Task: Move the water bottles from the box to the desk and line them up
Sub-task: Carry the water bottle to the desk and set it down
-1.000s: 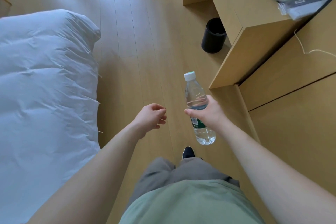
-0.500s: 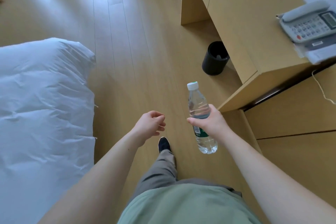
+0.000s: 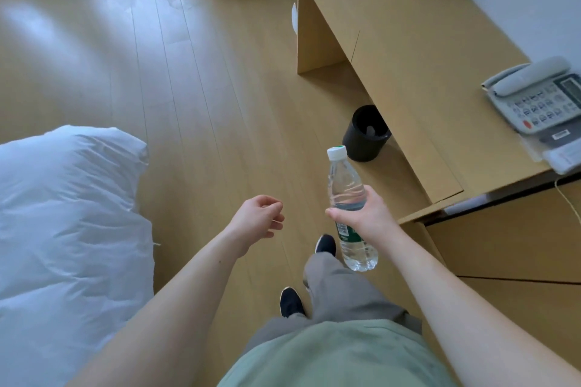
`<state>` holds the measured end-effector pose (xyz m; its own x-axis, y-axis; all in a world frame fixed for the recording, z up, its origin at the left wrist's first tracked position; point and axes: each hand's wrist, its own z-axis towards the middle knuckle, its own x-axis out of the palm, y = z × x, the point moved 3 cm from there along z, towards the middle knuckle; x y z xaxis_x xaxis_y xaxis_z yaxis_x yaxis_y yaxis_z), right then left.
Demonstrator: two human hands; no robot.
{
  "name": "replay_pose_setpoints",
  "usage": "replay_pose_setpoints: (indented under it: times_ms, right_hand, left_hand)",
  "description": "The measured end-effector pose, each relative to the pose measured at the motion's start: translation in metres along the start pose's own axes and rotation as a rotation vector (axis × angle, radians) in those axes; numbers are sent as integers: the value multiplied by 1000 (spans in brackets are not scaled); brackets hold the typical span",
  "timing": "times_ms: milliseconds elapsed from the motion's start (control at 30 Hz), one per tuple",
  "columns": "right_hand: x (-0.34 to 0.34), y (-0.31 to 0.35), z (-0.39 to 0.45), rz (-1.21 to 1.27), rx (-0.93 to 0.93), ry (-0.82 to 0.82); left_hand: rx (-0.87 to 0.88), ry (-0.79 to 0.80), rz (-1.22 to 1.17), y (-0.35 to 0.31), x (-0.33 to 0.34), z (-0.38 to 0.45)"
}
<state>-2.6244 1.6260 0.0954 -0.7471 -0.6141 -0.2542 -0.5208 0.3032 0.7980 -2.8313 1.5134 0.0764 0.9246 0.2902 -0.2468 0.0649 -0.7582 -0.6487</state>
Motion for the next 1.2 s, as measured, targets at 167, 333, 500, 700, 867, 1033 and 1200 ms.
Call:
replay_pose_setpoints:
  times_ms: [167, 333, 500, 700, 867, 1033, 1200]
  right_hand:
    - [-10, 23, 59, 35, 9, -12]
    - [-32, 57, 129, 63, 24, -22]
    - [-64, 100, 189, 54, -3, 1]
    - [-101, 136, 244, 69, -22, -4]
    - [-124, 154, 285, 104, -11, -49]
    - [-140, 170, 327, 146, 27, -107]
    - [-149, 204, 373, 184, 36, -186]
  left_hand:
    - [2, 16, 27, -47, -5, 52]
    - [-5, 16, 47, -112, -5, 106]
    - [-11, 12, 59, -175, -2, 154]
    - [0, 7, 90, -235, 2, 195]
    - [17, 24, 135, -282, 4, 234]
    - [48, 78, 170, -334, 5, 278]
    - [106, 140, 215, -400, -1, 333]
